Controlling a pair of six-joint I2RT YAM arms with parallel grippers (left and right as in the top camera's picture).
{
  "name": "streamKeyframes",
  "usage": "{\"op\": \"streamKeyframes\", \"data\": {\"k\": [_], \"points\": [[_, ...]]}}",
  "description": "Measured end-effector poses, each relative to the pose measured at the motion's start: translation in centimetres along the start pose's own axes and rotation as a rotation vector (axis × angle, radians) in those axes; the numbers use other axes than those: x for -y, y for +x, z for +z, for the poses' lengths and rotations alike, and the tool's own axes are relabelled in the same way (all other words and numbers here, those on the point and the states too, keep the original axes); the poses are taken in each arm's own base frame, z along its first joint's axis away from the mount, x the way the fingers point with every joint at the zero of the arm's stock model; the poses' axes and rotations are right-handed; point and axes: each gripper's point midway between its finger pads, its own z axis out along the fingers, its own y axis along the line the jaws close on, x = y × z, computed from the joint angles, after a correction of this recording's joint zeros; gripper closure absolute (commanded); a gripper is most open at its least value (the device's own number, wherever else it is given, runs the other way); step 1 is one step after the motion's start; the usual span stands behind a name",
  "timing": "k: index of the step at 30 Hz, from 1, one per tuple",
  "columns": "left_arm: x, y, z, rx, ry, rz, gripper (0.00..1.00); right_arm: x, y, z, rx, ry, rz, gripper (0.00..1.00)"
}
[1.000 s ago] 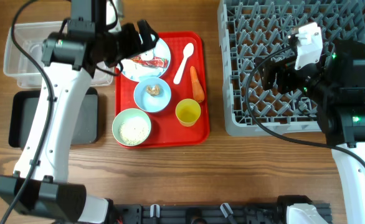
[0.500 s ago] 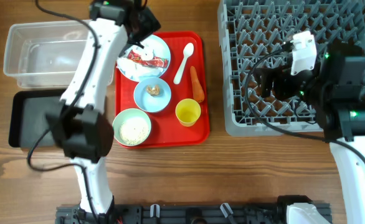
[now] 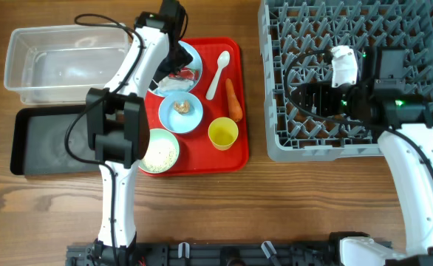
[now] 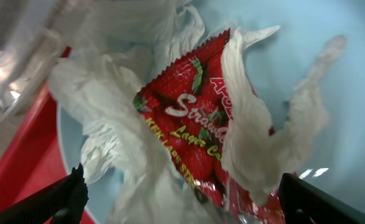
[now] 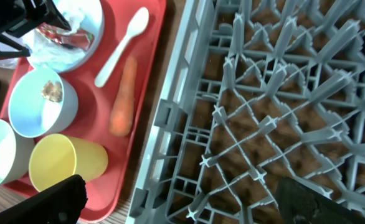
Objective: Sort waste into correct bins and load items into the dishwasher rack
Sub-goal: 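Grasp the tissue and red wrapper from the plate with the left gripper, then drop the tissue and wrapper into the clear plastic bin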
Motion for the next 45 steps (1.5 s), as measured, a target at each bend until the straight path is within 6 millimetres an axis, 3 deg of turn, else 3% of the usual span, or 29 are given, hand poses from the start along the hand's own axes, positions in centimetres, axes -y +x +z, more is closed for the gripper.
{"op": "streamKeyframes", "data": {"k": [3,6,7,9,14,23,27,29,31,33,35,38,41,43,45], "points": [[0.0,0.4,1.6,-0.015,-0.019,0.016,0.0,0.1,0.5,0.5,-0.029,-0.002,0.011,0.0],[0.4,0.1,1.8,-0.003,-0.004,0.02,0.02,0.1,0.6,0.5,-0.033,-0.003,0.013,0.0],[0.6,0.0,1.8,0.002,0.002,0.019,0.11,0.1,0.7,0.5,-0.034,-0.003,0.013,0.0],[0.8,-0.2,1.9,0.007,0.011,0.014,0.53,0.1,0.7,0.5,-0.035,-0.003,0.014,0.0],[1.0,-0.3,2.0,0.016,0.016,0.026,0.96,0.1,0.7,0.5,-0.036,-0.003,0.014,0.0],[0.6,-0.5,1.7,0.024,-0.006,0.095,0.96,0.1,0.7,0.5,-0.036,-0.003,0.014,0.0],[0.9,-1.2,-0.5,0.038,0.01,0.133,0.96,0.1,0.7,0.5,-0.035,-0.003,0.014,0.0],[1.4,-2.4,-3.6,0.08,0.059,0.131,0.96,0.1,0.7,0.5,-0.035,-0.003,0.013,0.0],[1.8,-4.2,-9.0,0.16,0.15,0.108,0.96,0.1,0.7,0.5,-0.035,-0.003,0.016,0.01],[0.9,-5.7,-14.7,0.24,0.235,0.077,0.96,0.1,0.7,0.5,-0.034,-0.003,0.025,0.0],[-1.2,-7.4,-19.8,0.317,0.292,0.028,0.96,0.1,0.7,0.5,-0.034,-0.002,0.038,0.0],[-5.8,-9.9,-23.6,0.384,0.294,-0.061,0.96,0.1,0.7,0.5,-0.034,-0.002,0.047,0.0],[-10.7,-12.6,-22.4,0.375,0.212,-0.167,0.95,0.1,0.7,0.5,-0.033,-0.002,0.051,0.0],[-14.1,-14.7,-18.7,0.325,0.124,-0.26,0.92,0.1,0.6,0.5,-0.032,-0.002,0.054,0.0],[-15.7,-16.1,-15.5,0.288,0.071,-0.307,0.79,0.1,0.6,0.5,-0.032,-0.002,0.054,0.0]]}}
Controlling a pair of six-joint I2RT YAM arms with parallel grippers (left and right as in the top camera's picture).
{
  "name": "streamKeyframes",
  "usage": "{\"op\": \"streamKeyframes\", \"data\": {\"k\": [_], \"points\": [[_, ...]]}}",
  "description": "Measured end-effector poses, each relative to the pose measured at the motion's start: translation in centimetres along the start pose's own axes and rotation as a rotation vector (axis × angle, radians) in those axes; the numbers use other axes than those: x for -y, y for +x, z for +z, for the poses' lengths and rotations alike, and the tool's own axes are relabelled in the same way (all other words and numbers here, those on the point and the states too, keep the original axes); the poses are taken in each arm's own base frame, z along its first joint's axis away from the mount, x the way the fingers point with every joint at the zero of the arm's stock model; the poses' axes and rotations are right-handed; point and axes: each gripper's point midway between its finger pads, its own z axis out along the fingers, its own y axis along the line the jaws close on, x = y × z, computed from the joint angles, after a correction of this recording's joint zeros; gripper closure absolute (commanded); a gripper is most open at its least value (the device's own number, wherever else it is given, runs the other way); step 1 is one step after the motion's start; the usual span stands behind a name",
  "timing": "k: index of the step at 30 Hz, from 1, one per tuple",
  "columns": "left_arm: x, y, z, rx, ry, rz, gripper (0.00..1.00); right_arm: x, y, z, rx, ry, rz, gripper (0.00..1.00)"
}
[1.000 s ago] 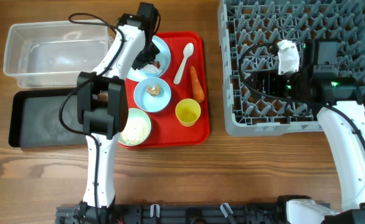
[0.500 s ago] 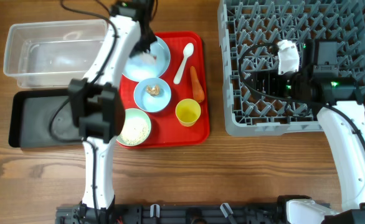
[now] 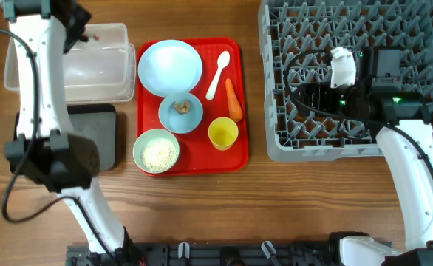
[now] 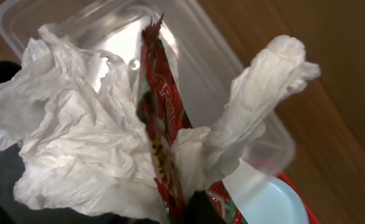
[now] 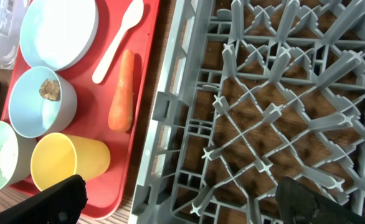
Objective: Sort waste into correct bins and load items into the dishwasher rack
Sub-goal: 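Drop the tissue and wrapper into the clear plastic bin, then grasp the blue bowl with food scraps using the left gripper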
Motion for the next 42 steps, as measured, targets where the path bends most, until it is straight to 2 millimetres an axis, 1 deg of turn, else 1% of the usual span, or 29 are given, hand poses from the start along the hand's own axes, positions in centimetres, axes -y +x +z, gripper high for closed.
{"op": "streamKeyframes", "data": {"k": [1,2,3,4,5,6,8,9,11,13,17,18,20,22,24,25,27,30,32,35,36,38,39,40,42], "points": [[-0.5,-0.2,1.4,-0.012,-0.022,-0.01,0.62,0.0,0.0,0.0,0.0,0.0,0.0,0.0],[-1.3,-0.3,3.6,-0.034,-0.06,-0.029,0.39,0.0,0.0,0.0,0.0,0.0,0.0,0.0],[-1.9,-0.1,5.4,-0.056,-0.089,-0.037,0.28,0.0,0.0,0.0,0.0,0.0,0.0,0.0],[-2.3,0.2,7.0,-0.077,-0.115,-0.04,0.12,0.0,0.0,0.0,0.0,0.0,0.003,0.0],[-2.6,0.6,8.4,-0.094,-0.136,-0.038,0.05,0.0,0.0,0.0,0.0,-0.001,0.006,0.0],[-2.7,1.0,9.2,-0.105,-0.146,-0.036,0.01,0.0,0.0,0.0,0.0,-0.001,0.008,0.0],[-2.8,1.8,10.7,-0.129,-0.165,-0.029,0.01,0.0,0.0,0.0,0.0,-0.001,0.011,0.0],[-2.7,1.9,10.8,-0.13,-0.164,-0.024,0.01,0.0,0.0,0.0,0.0,-0.001,0.011,0.0],[-2.5,1.7,10.7,-0.123,-0.156,-0.02,0.01,0.0,0.0,0.0,0.0,-0.001,0.011,0.0],[-2.4,1.6,10.5,-0.123,-0.148,0.005,0.03,0.0,0.0,0.0,0.0,-0.001,0.011,0.0],[-1.7,1.6,9.3,-0.14,-0.091,0.098,0.08,0.0,-0.1,0.0,0.004,-0.001,0.01,0.0],[-1.1,1.5,8.1,-0.145,-0.046,0.111,0.09,0.0,-0.1,0.0,0.004,-0.001,0.01,0.0],[-0.5,1.3,6.6,-0.146,0.006,0.147,0.09,0.0,-0.1,0.0,0.004,-0.001,0.01,0.0],[0.1,0.9,4.3,-0.129,0.06,0.188,0.09,0.0,-0.1,0.0,0.004,-0.001,0.01,0.0],[0.3,0.6,1.7,-0.108,0.1,0.211,0.1,0.0,-0.1,0.0,0.004,-0.001,0.01,0.0],[0.4,0.5,1.0,-0.103,0.11,0.214,0.1,0.0,-0.1,0.0,0.004,-0.001,0.01,0.0],[0.2,0.5,-0.6,-0.1,0.132,0.227,0.14,0.0,-0.1,0.0,0.004,-0.001,0.01,0.0],[0.6,1.5,-1.4,-0.142,0.182,0.289,0.16,0.0,-0.1,0.0,0.005,-0.001,0.01,0.0],[1.2,2.8,-1.7,-0.18,0.216,0.355,0.17,0.0,-0.5,0.0,0.019,-0.002,0.005,0.0],[2.8,5.6,-2.6,-0.224,0.256,0.474,0.17,-0.3,-0.7,0.0,0.029,-0.015,0.003,0.0],[3.5,6.8,-3.0,-0.242,0.267,0.515,0.18,-0.3,-0.8,0.0,0.031,-0.019,0.003,0.0],[4.7,10.1,-4.1,-0.296,0.286,0.602,0.22,-0.4,-0.8,0.0,0.032,-0.023,0.002,0.0],[4.8,11.8,-4.7,-0.332,0.282,0.644,0.25,-0.4,-0.8,0.0,0.032,-0.025,0.003,0.0],[4.8,13.3,-5.2,-0.363,0.277,0.675,0.24,-0.4,-0.8,0.0,0.032,-0.026,0.006,0.0],[4.6,16.3,-6.4,-0.429,0.258,0.742,0.13,-0.4,-0.8,0.0,0.033,-0.026,0.014,0.0]]}}
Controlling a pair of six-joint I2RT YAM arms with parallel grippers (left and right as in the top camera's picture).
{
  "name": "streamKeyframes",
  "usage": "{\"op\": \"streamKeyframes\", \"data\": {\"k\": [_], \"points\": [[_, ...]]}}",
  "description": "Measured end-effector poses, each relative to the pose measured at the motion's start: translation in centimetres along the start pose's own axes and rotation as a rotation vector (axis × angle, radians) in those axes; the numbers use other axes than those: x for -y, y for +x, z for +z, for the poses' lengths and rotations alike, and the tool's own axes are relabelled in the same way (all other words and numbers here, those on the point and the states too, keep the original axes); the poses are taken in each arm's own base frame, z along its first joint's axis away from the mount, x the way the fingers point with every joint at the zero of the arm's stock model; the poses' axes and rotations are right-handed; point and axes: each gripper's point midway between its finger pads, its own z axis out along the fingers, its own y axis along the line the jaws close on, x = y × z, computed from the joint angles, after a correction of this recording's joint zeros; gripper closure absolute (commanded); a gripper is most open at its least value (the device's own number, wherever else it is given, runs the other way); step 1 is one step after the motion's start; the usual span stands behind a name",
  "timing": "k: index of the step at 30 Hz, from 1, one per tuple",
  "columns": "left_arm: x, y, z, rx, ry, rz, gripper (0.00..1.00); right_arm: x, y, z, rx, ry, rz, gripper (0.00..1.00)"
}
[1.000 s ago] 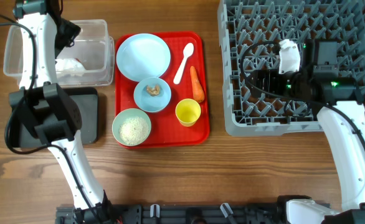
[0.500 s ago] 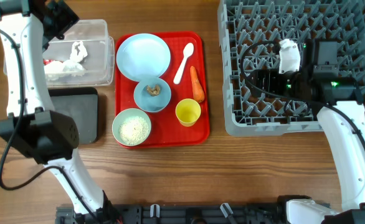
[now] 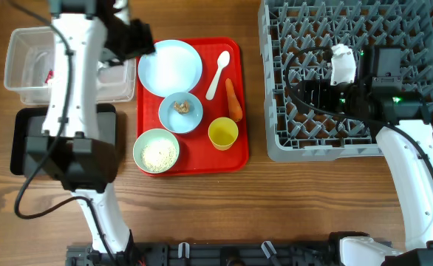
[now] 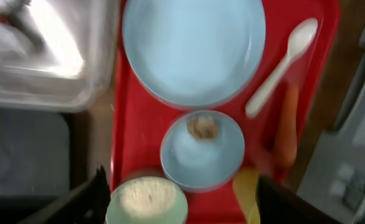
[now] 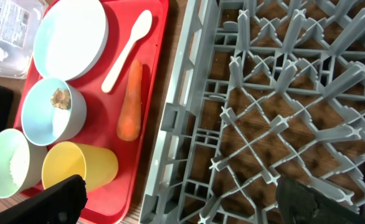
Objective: Sort waste into correct bins and load items into the dishwasher rack
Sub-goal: 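Grasp the blue bowl with food scraps using the left gripper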
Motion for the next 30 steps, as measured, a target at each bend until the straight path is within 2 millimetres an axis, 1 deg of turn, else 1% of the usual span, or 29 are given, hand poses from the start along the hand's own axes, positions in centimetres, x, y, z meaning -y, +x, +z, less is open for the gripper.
{"op": "streamKeyframes", "data": {"k": [1,3,4,7,9,12,13,15,19,23,24,25,26,28,29,30], "points": [[0.8,1.3,0.1,-0.041,-0.007,0.016,0.07,0.0,0.0,0.0,0.0,0.0,0.004,0.0],[2.3,3.3,0.2,-0.097,-0.015,0.047,0.06,0.0,0.0,0.0,0.001,0.0,0.008,0.0],[3.3,3.9,0.3,-0.104,-0.012,0.055,0.06,0.0,0.0,0.0,0.001,0.0,0.01,0.0],[5.7,5.1,0.2,-0.106,-0.005,0.096,0.06,0.0,0.0,0.0,0.001,0.0,0.015,0.0],[7.8,6.5,-0.5,-0.094,0.002,0.142,0.05,0.0,0.0,0.0,0.0,0.0,0.02,0.0],[9.7,7.9,-1.4,-0.049,-0.034,0.206,0.04,0.0,-0.1,0.0,0.003,0.0,0.025,0.0],[10.3,8.2,-1.5,-0.03,-0.046,0.226,0.04,0.0,-0.2,0.0,0.007,0.0,0.024,0.0],[11.1,7.9,-0.8,0.002,-0.055,0.237,0.05,0.0,-0.3,0.0,0.013,0.0,0.022,0.0],[10.8,7.2,2.0,0.007,-0.083,0.222,0.09,0.0,-0.3,0.0,0.014,0.0,0.024,0.0],[10.6,7.3,6.2,-0.013,-0.087,0.209,0.13,0.0,-0.2,0.0,0.007,0.0,0.028,0.0],[10.5,7.6,7.7,-0.025,-0.085,0.208,0.16,0.0,-0.1,0.0,0.004,0.0,0.032,0.0],[10.2,8.2,9.0,-0.048,-0.089,0.205,0.21,0.0,0.0,0.0,0.001,0.0,0.033,0.0],[10.0,8.6,9.9,-0.062,-0.091,0.201,0.27,0.0,0.0,0.0,-0.002,-0.001,0.035,0.0],[9.7,9.2,12.2,-0.075,-0.083,0.196,0.32,-0.1,0.1,0.0,-0.004,-0.003,0.035,0.0],[9.4,9.6,13.0,-0.084,-0.084,0.194,0.34,-0.1,0.1,0.0,-0.004,-0.003,0.036,0.0],[9.2,10.0,13.6,-0.095,-0.087,0.191,0.38,-0.1,0.1,0.0,-0.004,-0.003,0.036,0.0]]}}
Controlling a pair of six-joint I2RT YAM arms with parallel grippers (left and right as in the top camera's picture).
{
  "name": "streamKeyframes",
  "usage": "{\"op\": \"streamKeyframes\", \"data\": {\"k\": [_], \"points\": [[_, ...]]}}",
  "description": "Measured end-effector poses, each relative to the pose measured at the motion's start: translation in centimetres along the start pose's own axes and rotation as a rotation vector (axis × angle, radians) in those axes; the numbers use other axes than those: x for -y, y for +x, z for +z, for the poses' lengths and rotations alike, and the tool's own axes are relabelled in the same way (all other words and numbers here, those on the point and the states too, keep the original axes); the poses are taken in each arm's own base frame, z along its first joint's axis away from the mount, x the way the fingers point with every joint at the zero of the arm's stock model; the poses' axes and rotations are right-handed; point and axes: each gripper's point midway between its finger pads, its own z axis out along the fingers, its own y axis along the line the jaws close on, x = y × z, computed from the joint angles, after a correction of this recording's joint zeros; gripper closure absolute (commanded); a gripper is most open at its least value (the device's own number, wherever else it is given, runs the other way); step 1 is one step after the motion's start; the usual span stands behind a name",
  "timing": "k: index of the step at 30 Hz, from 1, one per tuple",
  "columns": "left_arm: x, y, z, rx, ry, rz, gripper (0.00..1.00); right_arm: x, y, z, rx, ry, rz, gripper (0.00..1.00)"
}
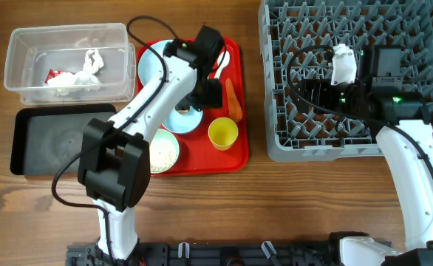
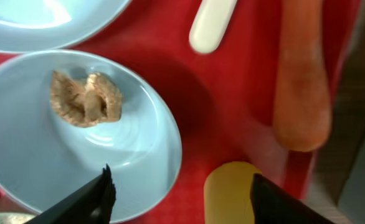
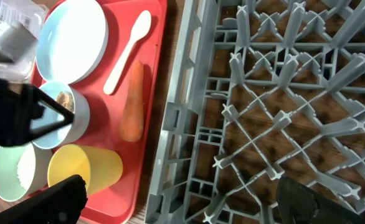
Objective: Sort waste into correct bins and load items into the dishwasher rack
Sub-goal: 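Grasp the blue bowl with food scraps using the left gripper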
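Observation:
My left gripper (image 1: 204, 96) (image 2: 181, 202) hangs open and empty low over the red tray (image 1: 235, 151), between the small blue bowl (image 2: 76, 143) holding a brown food scrap (image 2: 86, 99) and the carrot (image 2: 302, 81). The white spoon (image 1: 220, 68), yellow cup (image 1: 222, 133), big blue plate (image 1: 151, 63) and rice bowl (image 1: 161, 151) sit on the tray. Crumpled tissue and a red wrapper (image 1: 69, 77) lie in the clear bin (image 1: 24, 41). Over the grey dishwasher rack (image 1: 349, 29), my right gripper (image 1: 309, 97) (image 3: 182, 205) is open and empty.
A black bin (image 1: 46, 140) lies in front of the clear bin at the left. The rack's left wall (image 3: 170, 124) stands close beside the tray's right edge. Bare wood runs along the table front.
My left gripper was high above the tray beside the plate; now it sits low over the small blue bowl and carrot, still open. The right arm has not moved.
My left gripper stood open around the strawberry wrapper and tissues on the blue plate. Then it held them over the clear bin. Then they lay in the bin and the empty gripper was above the tray. Now it is low by the small bowl.

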Motion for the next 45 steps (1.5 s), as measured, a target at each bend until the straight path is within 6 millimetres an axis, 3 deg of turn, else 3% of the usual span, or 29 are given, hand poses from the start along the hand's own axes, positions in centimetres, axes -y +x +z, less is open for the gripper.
{"op": "streamKeyframes", "data": {"k": [3,8,13,17,20,31,35,41,45], "points": [[-0.3,0.8,2.1,-0.016,0.002,-0.001,0.45,0.0,0.0,0.0,0.0,0.0,0.0,0.0],[-0.3,0.9,4.0,0.003,0.013,-0.007,0.55,0.0,0.1,0.0,-0.002,0.0,0.001,0.0],[-0.7,1.5,4.5,-0.014,0.0,-0.012,0.63,0.0,0.1,0.0,-0.002,0.0,0.001,0.0],[-0.9,1.4,4.5,-0.001,-0.026,-0.011,0.77,0.0,0.1,0.0,-0.002,0.0,0.001,0.0],[-1.1,1.3,4.5,0.006,-0.038,-0.008,0.96,0.0,0.1,0.0,-0.002,0.0,0.001,0.0],[-1.3,0.7,4.2,0.029,-0.057,-0.01,0.96,0.0,-0.3,0.0,0.012,-0.001,-0.005,0.0],[-0.3,-0.2,2.3,0.039,-0.024,-0.01,0.96,0.0,-0.3,0.0,0.012,-0.001,-0.005,0.0],[2.0,-3.4,-4.3,0.134,0.057,-0.005,0.96,0.0,-0.5,0.0,0.019,-0.001,-0.008,0.0],[0.9,-2.8,-8.1,0.117,0.053,-0.02,0.96,0.0,-0.5,0.0,0.019,0.0,-0.008,0.0]]}}
